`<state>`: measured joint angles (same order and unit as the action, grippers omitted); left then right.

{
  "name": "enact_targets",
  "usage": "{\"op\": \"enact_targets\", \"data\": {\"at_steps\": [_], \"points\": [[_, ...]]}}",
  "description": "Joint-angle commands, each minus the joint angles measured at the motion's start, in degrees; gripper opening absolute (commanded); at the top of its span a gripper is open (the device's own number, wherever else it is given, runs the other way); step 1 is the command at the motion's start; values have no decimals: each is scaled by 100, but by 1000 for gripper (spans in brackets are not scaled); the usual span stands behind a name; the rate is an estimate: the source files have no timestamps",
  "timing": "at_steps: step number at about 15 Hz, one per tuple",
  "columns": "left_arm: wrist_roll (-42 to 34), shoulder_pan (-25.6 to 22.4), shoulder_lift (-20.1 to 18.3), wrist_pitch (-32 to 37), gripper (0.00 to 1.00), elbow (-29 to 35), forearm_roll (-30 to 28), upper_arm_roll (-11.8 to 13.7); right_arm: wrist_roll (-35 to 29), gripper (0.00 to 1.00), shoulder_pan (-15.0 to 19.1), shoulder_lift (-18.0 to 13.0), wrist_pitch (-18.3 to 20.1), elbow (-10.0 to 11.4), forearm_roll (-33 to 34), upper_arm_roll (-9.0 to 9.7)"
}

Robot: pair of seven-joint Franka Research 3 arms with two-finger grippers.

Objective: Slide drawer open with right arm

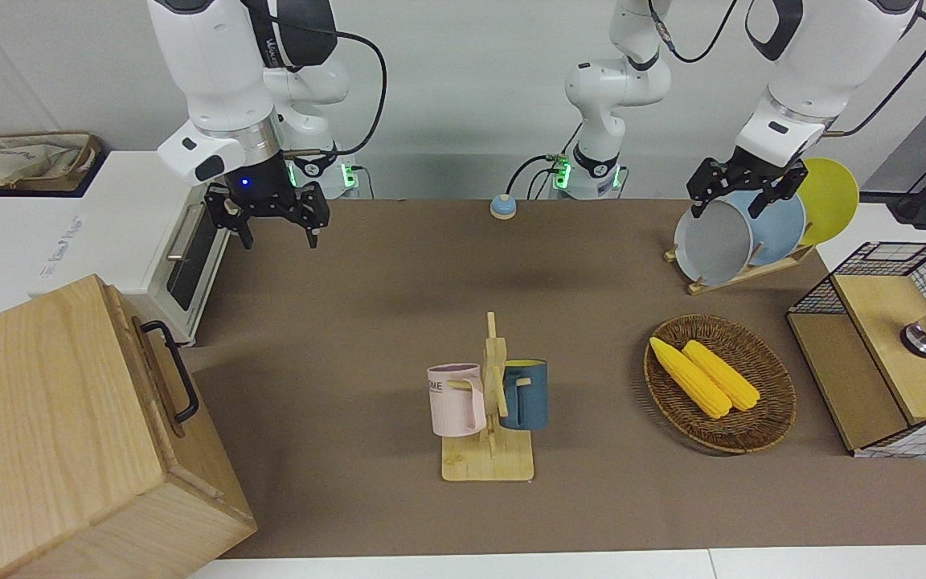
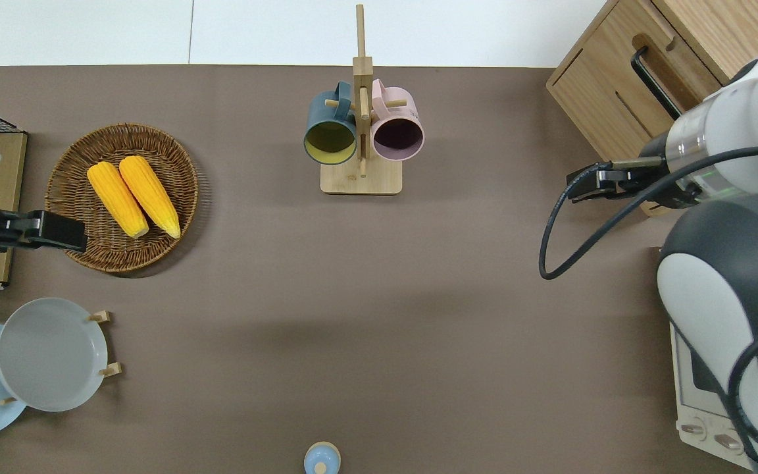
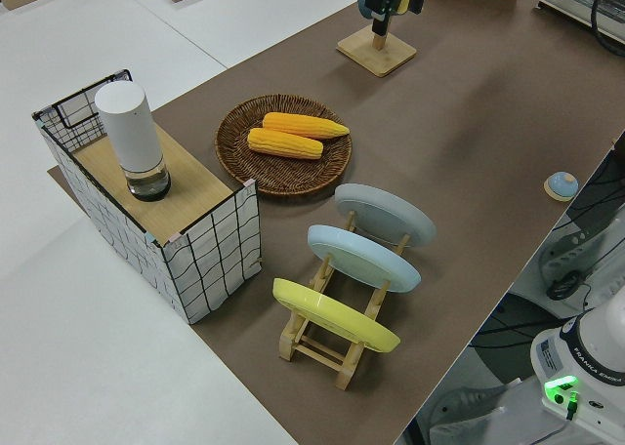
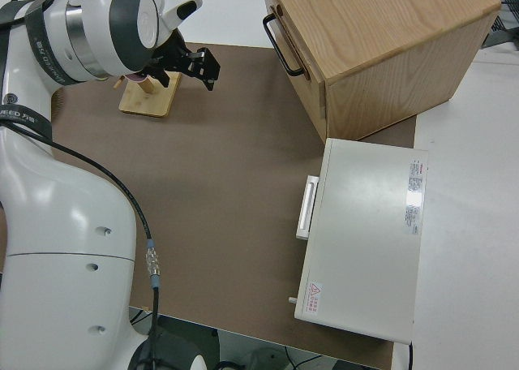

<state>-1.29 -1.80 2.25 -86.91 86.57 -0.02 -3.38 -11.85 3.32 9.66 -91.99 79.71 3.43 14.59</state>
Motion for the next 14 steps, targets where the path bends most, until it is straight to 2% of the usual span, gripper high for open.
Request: {"op": "enact_targets", "data": {"at_steps": [1,3,5,7,10,11,14], "points": [[-56,-31,65,113,993,-140,98,-40,349,990,-50,-376,-572,780,-210,-307],[-56,-31,65,113,993,-149,98,-40,403,990,-51,-526,-1134,1238,-455,-395],[-56,-31,65,113,993,-140,98,-40,403,990,-94,-570,-1452,1476,-483,-422],[-56,-31,65,113,993,-140,98,-40,359,990,-235,-553,-1453,1477,-405,-431],[-56,-31,65,113,993,-149,98,-40,385,990,-253,-509,-1401,1433,-221,-439],[-56,-31,65,113,993,-140,98,-40,402,990,-261,-500,-1392,1424,-2,-431],[-56,-31,65,113,993,-140,98,-40,376,990,-586,-447,-1365,1415,955,-431]]}}
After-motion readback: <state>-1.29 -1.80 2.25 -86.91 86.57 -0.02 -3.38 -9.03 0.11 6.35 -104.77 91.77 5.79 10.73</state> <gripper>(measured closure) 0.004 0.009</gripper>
